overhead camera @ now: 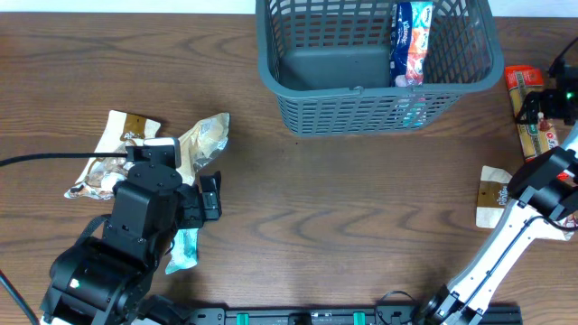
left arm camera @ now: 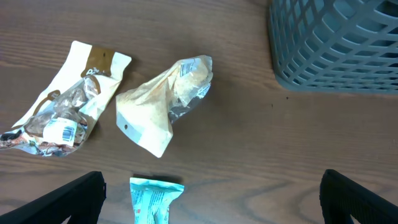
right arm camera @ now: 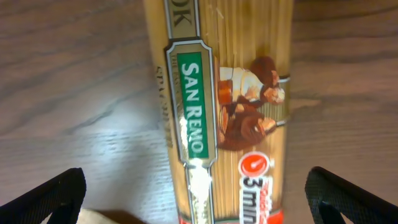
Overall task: Pack container
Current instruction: 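Move the right gripper to the red San Remo spaghetti box and grasp it, then lift the spaghetti box with the right gripper and carry it over the basket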
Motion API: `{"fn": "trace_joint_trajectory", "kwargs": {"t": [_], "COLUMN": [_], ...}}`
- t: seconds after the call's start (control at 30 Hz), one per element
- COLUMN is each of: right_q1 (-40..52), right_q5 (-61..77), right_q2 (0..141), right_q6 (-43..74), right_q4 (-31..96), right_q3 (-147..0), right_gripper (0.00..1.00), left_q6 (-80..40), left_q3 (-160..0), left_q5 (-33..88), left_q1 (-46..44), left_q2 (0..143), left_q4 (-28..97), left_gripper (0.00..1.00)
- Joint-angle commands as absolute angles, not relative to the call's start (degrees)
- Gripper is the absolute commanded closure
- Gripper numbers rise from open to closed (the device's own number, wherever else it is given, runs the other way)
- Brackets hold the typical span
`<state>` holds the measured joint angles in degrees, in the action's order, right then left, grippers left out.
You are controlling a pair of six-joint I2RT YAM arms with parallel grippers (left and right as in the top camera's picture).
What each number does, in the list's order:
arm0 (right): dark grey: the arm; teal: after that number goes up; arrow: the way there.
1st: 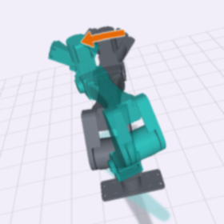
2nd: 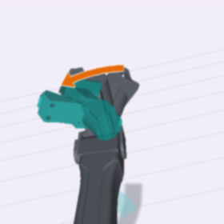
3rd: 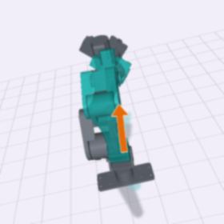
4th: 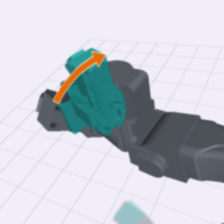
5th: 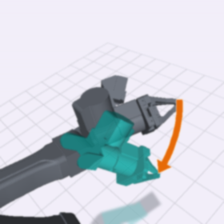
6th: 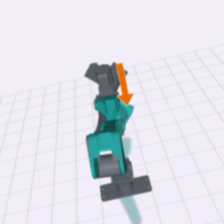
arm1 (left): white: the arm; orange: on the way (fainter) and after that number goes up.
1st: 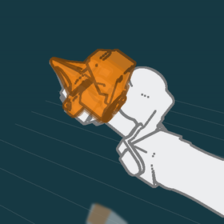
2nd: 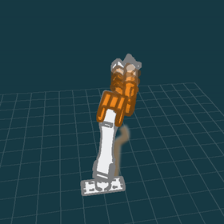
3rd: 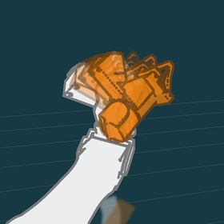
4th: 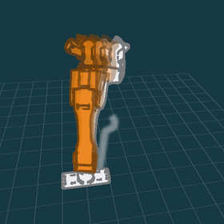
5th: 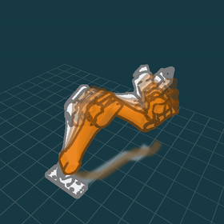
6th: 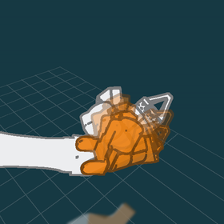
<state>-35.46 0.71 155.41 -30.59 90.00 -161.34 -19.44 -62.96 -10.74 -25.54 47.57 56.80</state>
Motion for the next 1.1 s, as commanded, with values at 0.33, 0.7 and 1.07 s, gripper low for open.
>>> {"fn": "trace_joint_trajectory", "kwargs": {"t": [0.33,0.7,1.07], "right_q1": [-39.6,-41.4,-41.0], "right_q5": [1.1,2.9,3.5], "right_q2": [156.2,156.2,156.2], "right_q6": [-31.3,-30.3,-29.5], "right_q4": [88.6,86.1,83.9], "right_q3": [-159.9,-152.0,-147.5], "right_gripper": [0.01,0.01,0.1], "left_q6": [-19.1,-19.1,-19.1], "left_q3": [-64.0,-64.0,-64.0], "left_q5": [-11.4,-11.4,-11.4], "left_q1": [-25.3,-25.3,-25.3], "left_q2": [47.6,47.6,47.6], "left_q4": [57.0,57.0,57.0], "left_gripper": [0.02,0.01,0.01]}}
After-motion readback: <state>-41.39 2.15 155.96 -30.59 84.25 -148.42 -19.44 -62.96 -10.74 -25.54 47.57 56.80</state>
